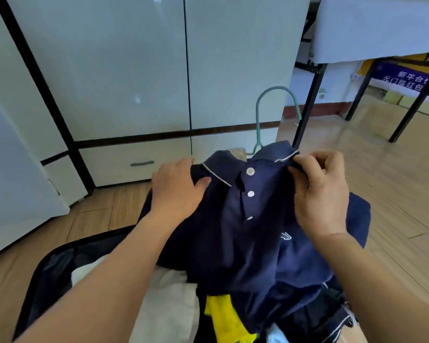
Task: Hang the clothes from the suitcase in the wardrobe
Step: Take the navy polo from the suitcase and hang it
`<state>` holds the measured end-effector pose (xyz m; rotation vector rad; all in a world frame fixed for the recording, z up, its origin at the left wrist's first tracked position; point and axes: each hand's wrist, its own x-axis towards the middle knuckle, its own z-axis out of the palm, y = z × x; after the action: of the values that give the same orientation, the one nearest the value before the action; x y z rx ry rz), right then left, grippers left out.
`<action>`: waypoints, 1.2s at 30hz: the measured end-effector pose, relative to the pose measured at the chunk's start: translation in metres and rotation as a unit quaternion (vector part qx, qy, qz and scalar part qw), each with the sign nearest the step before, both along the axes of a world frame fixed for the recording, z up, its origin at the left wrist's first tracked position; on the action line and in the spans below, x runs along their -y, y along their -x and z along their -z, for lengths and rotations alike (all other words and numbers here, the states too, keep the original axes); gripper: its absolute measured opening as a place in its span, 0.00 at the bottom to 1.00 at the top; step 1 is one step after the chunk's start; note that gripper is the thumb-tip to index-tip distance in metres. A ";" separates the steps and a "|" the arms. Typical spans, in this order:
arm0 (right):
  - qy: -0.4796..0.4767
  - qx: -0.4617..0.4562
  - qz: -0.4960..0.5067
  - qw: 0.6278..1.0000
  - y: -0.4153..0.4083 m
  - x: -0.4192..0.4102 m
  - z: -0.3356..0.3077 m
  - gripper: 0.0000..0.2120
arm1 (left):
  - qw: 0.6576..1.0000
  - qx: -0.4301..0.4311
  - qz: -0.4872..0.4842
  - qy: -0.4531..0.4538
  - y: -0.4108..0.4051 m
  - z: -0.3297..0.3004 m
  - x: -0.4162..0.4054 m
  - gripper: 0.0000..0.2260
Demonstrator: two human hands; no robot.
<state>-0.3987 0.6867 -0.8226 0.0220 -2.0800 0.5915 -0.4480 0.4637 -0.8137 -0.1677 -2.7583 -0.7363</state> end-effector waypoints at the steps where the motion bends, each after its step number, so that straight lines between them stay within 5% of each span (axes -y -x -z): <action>1: -0.007 -0.010 -0.007 1.000 0.003 0.004 -0.010 0.07 | 1.000 -0.004 0.019 0.012 0.004 -0.018 0.008 0.12; 2: -0.016 -0.016 -0.010 1.000 0.007 0.007 -0.021 0.07 | 0.999 0.002 0.036 0.008 0.007 -0.036 0.015 0.06; 8: 0.046 0.080 -0.046 0.995 0.046 0.031 -0.160 0.12 | 0.997 -0.053 0.048 0.005 0.024 -0.182 0.048 0.13; 11: 0.037 0.157 -0.106 0.981 0.060 0.043 -0.273 0.22 | 0.990 -0.002 0.105 -0.092 0.025 -0.282 0.074 0.09; 14: 0.037 0.147 -0.194 0.969 0.067 0.057 -0.388 0.19 | 0.967 0.021 0.140 -0.210 0.014 -0.384 0.099 0.05; 18: 0.039 0.099 -0.274 0.956 0.061 0.086 -0.546 0.10 | 0.946 -0.104 0.101 -0.289 0.000 -0.531 0.126 0.08; 20: 0.046 -0.031 -0.235 0.970 0.054 0.105 -0.603 0.08 | 0.916 -0.229 0.088 -0.318 -0.016 -0.593 0.138 0.09; 22: 0.003 -0.100 -0.175 0.979 0.049 0.130 -0.644 0.09 | 0.920 -0.290 0.074 -0.252 -0.033 -0.641 0.151 0.08; 25: -0.094 0.133 -0.183 0.969 0.057 0.160 -0.666 0.14 | 0.986 -0.152 0.060 -0.024 -0.046 -0.673 0.177 0.07; 26: -0.063 0.128 -0.183 0.973 0.062 0.168 -0.692 0.17 | 0.987 -0.157 0.033 -0.011 -0.048 -0.702 0.194 0.07; 30: 0.010 0.035 -0.213 0.976 0.046 0.201 -0.775 0.16 | 0.992 -0.116 0.044 -0.001 -0.074 -0.788 0.238 0.09; 32: 0.043 0.015 -0.240 0.970 0.037 0.218 -0.809 0.11 | 0.991 -0.081 0.064 -0.082 -0.089 -0.821 0.250 0.04; 34: 0.068 -0.003 -0.278 0.958 0.029 0.233 -0.833 0.09 | 0.972 -0.143 0.005 -0.187 -0.099 -0.848 0.263 0.03; 36: 0.087 -0.020 -0.313 0.945 0.017 0.253 -0.849 0.09 | 0.982 -0.133 -0.046 -0.129 -0.110 -0.867 0.278 0.10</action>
<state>-0.4154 0.4341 0.0265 0.6072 -1.9595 1.1428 -0.3381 0.1853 0.0536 -0.0785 -2.3769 -0.9605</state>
